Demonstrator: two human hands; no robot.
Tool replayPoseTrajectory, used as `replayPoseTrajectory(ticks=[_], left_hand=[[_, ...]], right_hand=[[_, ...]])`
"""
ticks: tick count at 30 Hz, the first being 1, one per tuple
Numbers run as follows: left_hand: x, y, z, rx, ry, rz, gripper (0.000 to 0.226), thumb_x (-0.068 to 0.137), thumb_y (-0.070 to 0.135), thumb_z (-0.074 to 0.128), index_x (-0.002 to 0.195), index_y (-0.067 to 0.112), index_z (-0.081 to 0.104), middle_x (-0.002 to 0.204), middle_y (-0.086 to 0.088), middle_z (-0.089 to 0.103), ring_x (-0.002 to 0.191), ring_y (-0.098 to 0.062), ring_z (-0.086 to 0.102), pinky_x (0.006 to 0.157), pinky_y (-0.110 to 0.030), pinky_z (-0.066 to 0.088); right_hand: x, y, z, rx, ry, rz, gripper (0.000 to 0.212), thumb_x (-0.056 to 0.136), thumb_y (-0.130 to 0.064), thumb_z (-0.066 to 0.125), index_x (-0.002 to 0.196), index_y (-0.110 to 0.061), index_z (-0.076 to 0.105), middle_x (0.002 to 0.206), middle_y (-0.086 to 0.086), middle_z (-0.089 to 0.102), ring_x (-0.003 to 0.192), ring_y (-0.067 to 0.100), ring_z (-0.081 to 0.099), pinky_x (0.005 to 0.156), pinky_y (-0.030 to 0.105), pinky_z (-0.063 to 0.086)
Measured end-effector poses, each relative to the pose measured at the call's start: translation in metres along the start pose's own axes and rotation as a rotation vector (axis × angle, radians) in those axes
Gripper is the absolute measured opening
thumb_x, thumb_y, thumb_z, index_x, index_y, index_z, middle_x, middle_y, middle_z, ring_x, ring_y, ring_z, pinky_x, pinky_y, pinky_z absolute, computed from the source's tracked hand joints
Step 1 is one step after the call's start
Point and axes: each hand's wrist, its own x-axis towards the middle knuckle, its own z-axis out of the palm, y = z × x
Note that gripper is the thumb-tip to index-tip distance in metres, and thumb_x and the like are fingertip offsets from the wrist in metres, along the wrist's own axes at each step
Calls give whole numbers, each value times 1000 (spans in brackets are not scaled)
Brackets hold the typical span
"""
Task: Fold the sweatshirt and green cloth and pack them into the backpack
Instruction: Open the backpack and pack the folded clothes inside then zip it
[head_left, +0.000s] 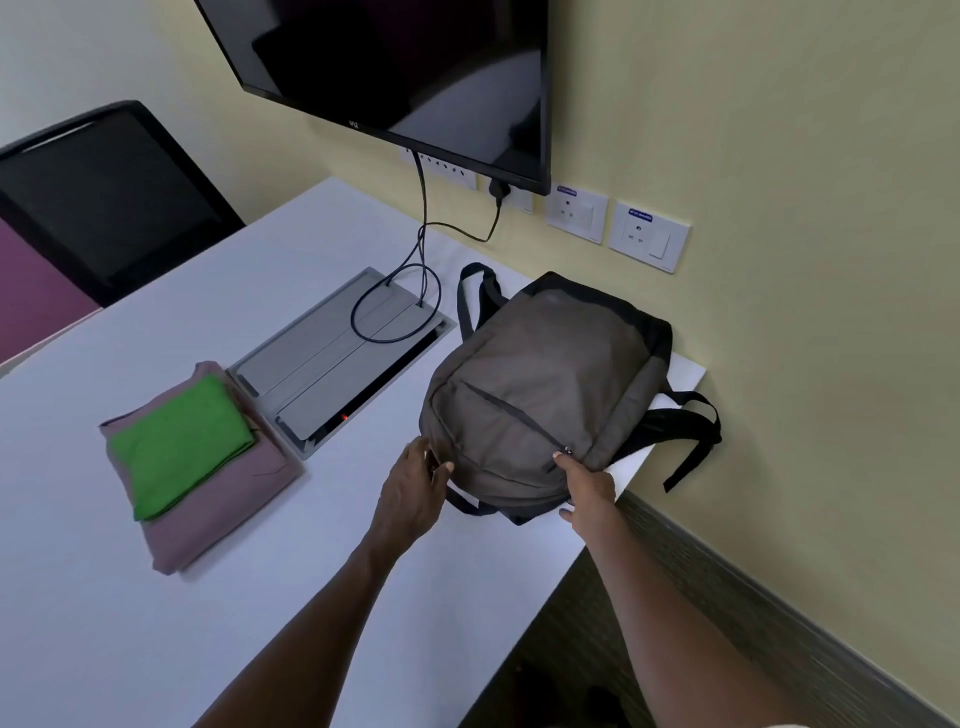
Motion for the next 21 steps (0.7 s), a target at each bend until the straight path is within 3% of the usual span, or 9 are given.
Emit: replayPoseTrajectory(ticks=[3,6,12,17,21], left_hand=[[14,-3,-3,-4,4,-77,59,100,40,49,144,1,40,147,-16,49,134,-32,47,105,-34,40],[27,-11,-5,22,2,-137,67,100,47,46,150,4,33,154,-15,40,142,-32,40,113,-39,35],[51,-14,-11,6,5,-222,68,100,44,50,150,2,32,155,-17,39,141,-35,40,112,-44,36],[69,-13,-4,-83,-51,-324,63,104,37,45,149,-3,29,152,-22,41,138,-39,42,109,-42,39],[71,-15,11,-223,-139,-409,65,103,46,40,141,-6,35,139,-24,52,123,-38,54,102,-42,46]], right_hand=[[2,-4,10,120,-5,59,77,72,-19,87,136,-2,50,132,15,54,112,33,54,93,45,53],[5,-3,17,111,68,4,63,73,-10,83,129,2,56,126,15,59,100,28,55,96,41,52],[6,-9,17,98,103,-92,58,72,5,70,126,2,50,118,13,59,97,29,57,88,32,48],[0,1,-24,87,3,-53,39,71,10,63,108,-4,64,107,9,65,92,26,60,87,34,51],[-4,17,-62,12,-60,-11,42,63,9,62,101,-7,70,107,5,68,98,29,61,83,32,51]])
